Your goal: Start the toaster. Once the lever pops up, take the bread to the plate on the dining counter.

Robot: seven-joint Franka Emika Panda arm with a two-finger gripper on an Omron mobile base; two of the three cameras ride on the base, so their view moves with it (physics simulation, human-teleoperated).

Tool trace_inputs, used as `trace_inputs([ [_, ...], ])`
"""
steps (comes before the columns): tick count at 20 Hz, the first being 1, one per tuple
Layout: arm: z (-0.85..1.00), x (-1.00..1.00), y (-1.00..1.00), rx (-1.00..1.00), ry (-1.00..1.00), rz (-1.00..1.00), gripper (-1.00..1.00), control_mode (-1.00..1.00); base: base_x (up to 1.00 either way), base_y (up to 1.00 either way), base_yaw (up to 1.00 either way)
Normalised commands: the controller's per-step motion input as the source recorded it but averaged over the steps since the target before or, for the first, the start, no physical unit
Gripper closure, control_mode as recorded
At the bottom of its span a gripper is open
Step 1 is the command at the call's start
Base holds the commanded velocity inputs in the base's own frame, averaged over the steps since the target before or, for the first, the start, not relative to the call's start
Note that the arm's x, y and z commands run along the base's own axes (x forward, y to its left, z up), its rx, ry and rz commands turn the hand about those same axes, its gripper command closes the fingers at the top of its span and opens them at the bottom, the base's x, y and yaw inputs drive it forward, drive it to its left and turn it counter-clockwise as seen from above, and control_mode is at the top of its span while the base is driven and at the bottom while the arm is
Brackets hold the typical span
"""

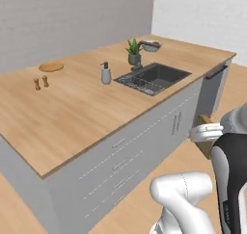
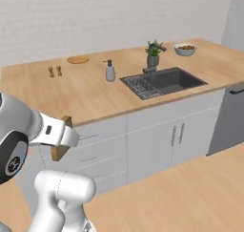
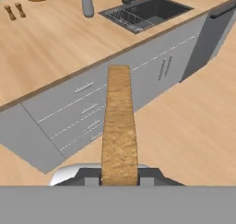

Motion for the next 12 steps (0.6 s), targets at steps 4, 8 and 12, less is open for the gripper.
trace_inputs([
  [4, 0.0, 0.0, 0.0, 0.0, 0.0, 0.0, 1.0, 1.0, -1.0, 1.0, 0.37],
  [8, 0.0, 0.0, 0.0, 0.0, 0.0, 0.0, 1.0, 1.0, -0.74, 1.0, 0.32],
  [12, 0.0, 0.0, 0.0, 0.0, 0.0, 0.0, 1.0, 1.0, -0.26, 1.0, 0.28],
])
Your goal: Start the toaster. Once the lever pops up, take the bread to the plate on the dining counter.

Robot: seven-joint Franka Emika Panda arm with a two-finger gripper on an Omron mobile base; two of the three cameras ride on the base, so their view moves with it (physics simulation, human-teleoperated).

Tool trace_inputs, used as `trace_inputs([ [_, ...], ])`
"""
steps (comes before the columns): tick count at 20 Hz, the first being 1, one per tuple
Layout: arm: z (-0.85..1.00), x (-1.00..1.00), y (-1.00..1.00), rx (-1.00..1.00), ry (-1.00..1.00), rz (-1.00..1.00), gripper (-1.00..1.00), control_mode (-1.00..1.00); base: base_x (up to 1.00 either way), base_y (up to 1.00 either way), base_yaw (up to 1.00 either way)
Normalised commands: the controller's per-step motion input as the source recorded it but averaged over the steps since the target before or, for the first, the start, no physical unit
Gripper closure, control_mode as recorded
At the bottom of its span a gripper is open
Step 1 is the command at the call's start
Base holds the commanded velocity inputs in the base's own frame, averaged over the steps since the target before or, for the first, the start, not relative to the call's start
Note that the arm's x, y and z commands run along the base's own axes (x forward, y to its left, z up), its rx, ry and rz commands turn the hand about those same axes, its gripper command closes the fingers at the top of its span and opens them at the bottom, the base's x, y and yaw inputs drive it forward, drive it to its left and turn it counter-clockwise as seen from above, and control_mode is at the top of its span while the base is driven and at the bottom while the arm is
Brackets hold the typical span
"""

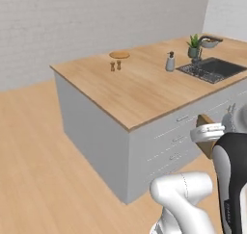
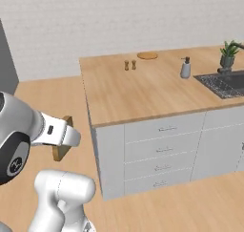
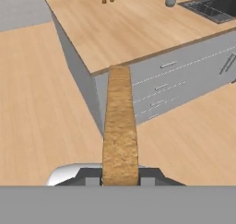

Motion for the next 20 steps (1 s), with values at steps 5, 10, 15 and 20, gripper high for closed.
trace_inputs([
  [5, 0.0, 0.0, 0.0, 0.0, 0.0, 0.0, 1.0, 1.0, 0.6, 1.0, 0.07],
  [10, 0.0, 0.0, 0.0, 0.0, 0.0, 0.0, 1.0, 1.0, 1.0, 1.0, -0.01],
  [15, 0.0, 0.0, 0.0, 0.0, 0.0, 0.0, 1.0, 1.0, 1.0, 1.0, 0.0],
  [20, 0.0, 0.0, 0.0, 0.0, 0.0, 0.0, 1.0, 1.0, 1.0, 1.0, 0.0],
])
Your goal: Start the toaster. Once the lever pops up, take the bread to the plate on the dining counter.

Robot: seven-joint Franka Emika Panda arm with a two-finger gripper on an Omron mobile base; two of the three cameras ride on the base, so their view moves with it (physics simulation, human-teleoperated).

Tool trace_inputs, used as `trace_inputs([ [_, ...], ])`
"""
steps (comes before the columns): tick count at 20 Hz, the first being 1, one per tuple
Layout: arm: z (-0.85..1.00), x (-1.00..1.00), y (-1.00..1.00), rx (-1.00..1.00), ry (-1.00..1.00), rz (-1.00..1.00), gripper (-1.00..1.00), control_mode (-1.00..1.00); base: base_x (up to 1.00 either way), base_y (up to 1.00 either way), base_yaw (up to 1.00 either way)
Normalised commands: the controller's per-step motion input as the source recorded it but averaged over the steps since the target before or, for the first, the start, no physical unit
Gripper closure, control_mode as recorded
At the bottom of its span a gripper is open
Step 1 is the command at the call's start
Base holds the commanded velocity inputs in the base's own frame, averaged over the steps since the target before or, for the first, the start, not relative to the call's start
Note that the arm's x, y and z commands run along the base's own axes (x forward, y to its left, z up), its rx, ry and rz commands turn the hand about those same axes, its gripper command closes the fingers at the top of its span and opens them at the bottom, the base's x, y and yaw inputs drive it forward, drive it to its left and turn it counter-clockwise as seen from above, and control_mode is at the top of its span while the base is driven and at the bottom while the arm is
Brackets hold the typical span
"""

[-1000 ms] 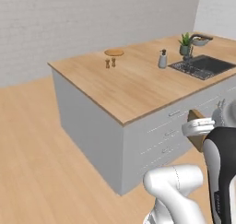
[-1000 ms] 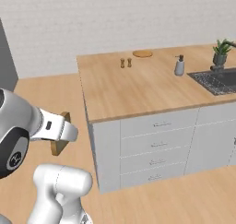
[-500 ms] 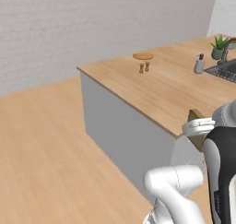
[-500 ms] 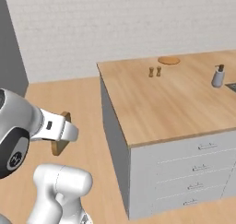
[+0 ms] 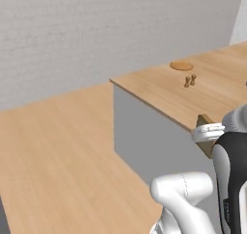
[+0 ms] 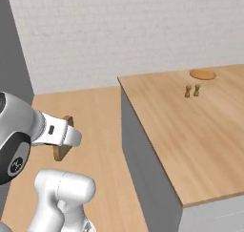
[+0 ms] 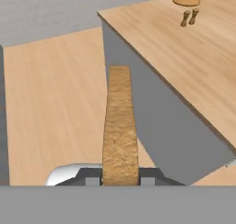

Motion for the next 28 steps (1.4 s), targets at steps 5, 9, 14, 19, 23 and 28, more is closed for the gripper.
trace_inputs([
  [5, 0.0, 0.0, 0.0, 0.0, 0.0, 0.0, 1.0, 1.0, 1.0, 1.0, -0.01],
  [9, 0.0, 0.0, 0.0, 0.0, 0.0, 0.0, 1.0, 1.0, 1.0, 0.68, -0.04],
  [14, 0.0, 0.0, 0.0, 0.0, 0.0, 0.0, 1.0, 1.0, 1.0, 0.36, -0.08],
  [19, 0.0, 0.0, 0.0, 0.0, 0.0, 0.0, 1.0, 1.0, 1.0, 0.46, -0.09],
  [23, 0.0, 0.0, 0.0, 0.0, 0.0, 0.0, 1.0, 1.0, 1.0, 0.54, -0.09],
  [28, 0.0, 0.0, 0.0, 0.0, 0.0, 0.0, 1.0, 1.0, 1.0, 0.55, -0.09],
])
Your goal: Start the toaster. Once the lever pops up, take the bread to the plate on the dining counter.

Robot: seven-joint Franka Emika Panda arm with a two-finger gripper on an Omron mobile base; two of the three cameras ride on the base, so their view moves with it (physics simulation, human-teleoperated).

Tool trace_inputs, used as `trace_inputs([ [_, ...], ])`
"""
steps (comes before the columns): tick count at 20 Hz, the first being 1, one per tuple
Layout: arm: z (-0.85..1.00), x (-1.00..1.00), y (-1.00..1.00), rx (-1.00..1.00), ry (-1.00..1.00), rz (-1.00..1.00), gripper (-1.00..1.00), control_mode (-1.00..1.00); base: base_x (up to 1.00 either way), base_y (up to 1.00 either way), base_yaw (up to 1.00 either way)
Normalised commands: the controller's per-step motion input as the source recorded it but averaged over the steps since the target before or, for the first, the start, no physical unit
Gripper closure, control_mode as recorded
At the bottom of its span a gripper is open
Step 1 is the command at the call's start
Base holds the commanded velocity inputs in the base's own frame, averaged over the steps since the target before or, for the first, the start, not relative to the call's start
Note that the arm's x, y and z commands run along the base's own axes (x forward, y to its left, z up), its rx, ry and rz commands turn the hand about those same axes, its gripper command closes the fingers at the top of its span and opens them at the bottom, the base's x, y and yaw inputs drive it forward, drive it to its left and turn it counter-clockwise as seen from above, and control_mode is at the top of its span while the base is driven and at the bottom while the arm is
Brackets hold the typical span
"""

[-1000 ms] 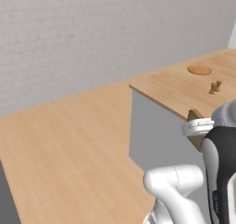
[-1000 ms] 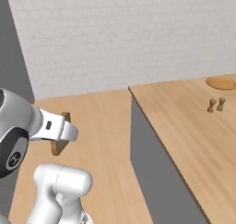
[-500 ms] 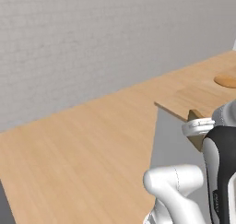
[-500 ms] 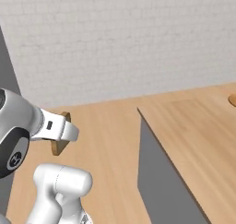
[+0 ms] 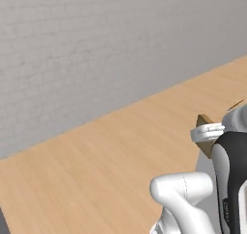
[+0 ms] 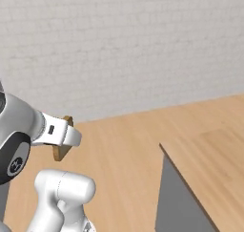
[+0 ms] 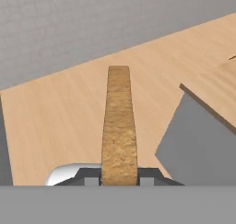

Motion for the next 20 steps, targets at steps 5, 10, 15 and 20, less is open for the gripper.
trace_inputs([
  [5, 0.0, 0.0, 0.0, 0.0, 0.0, 0.0, 1.0, 1.0, 1.0, 0.73, -0.13],
  [10, 0.0, 0.0, 0.0, 0.0, 0.0, 0.0, 1.0, 1.0, 1.0, 0.78, -0.15],
  [15, 0.0, 0.0, 0.0, 0.0, 0.0, 0.0, 1.0, 1.0, 0.95, 0.76, -0.33],
  [20, 0.0, 0.0, 0.0, 0.0, 0.0, 0.0, 1.0, 1.0, 0.69, 0.62, -0.6],
])
